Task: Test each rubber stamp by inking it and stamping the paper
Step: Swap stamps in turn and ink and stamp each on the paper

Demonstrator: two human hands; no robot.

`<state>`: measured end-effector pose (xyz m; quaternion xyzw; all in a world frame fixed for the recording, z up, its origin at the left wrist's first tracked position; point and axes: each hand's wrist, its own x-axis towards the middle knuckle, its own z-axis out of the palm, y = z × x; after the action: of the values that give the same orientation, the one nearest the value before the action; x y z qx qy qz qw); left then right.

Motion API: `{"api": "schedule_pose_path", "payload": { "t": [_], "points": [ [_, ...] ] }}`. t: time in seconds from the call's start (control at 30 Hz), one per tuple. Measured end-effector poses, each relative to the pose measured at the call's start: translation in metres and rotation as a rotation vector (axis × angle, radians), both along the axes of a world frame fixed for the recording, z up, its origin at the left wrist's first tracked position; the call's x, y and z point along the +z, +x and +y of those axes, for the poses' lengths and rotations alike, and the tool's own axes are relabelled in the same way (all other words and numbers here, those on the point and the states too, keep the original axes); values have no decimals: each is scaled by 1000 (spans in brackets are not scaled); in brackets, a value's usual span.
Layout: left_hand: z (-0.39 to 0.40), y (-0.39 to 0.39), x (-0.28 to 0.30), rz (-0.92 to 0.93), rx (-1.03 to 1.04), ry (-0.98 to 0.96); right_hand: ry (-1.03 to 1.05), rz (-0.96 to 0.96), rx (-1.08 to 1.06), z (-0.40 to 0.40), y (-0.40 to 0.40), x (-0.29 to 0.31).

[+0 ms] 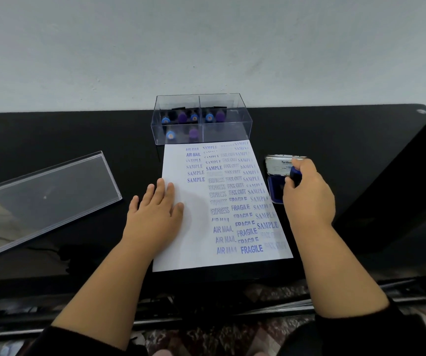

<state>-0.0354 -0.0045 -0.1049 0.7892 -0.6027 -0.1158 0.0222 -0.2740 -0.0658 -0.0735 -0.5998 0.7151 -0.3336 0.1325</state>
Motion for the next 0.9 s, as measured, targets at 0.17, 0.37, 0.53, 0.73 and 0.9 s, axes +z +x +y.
{"api": "schedule_pose_path", "payload": {
  "t": [0.17, 0.37, 0.53, 0.73, 0.9],
  "points": [
    [0, 2, 0, 0, -12, 19, -8, 10, 22, 2, -4, 1],
    [-3, 5, 1, -2, -26, 34, -36, -29, 44, 3, 3, 8],
    [-5, 8, 4, 13, -28, 21, -71, -47, 133, 5, 23, 14],
    [-8, 10, 4, 26, -1, 17, -55, -23, 239, 0, 54, 15],
    [-11, 10, 5, 39, 36, 20, -25, -40, 328, -4, 81, 12]
  ]
}}
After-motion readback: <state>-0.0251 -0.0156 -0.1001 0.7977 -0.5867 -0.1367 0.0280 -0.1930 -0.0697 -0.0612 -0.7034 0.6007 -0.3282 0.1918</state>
